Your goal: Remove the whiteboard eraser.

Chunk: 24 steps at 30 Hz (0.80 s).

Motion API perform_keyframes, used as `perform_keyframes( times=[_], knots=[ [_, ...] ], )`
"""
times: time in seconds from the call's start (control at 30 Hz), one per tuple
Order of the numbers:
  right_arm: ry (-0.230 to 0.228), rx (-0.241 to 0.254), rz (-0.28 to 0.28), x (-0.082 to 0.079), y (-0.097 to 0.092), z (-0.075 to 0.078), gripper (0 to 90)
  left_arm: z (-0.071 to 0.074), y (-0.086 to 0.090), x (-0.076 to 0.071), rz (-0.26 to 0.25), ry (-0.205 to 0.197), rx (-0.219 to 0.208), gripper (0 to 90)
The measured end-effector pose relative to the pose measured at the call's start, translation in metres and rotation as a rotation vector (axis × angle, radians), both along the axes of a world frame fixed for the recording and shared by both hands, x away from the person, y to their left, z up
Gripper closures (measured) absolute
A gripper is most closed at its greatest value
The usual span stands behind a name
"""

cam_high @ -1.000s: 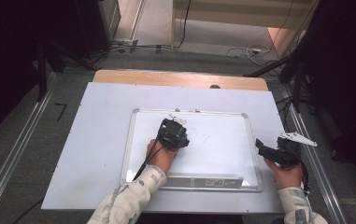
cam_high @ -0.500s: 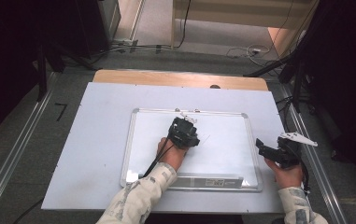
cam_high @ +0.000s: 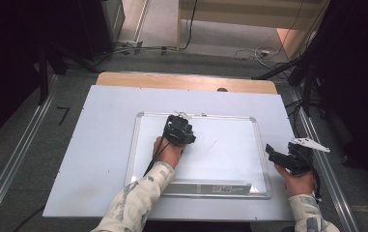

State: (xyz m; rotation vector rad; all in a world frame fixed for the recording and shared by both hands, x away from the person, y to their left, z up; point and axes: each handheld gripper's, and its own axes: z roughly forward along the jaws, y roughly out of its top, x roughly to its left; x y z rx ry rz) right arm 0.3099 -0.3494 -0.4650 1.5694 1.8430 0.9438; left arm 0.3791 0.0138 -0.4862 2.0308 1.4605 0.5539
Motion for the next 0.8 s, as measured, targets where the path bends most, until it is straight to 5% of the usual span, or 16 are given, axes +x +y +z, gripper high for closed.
perform_keyframes(
  times=[0.8],
  knots=[
    [0.009,0.003,0.005,0.002,0.001,-0.001,12.2,0.001,-0.025,0.011,-0.028,-0.002,0.000,40.2]
  ],
)
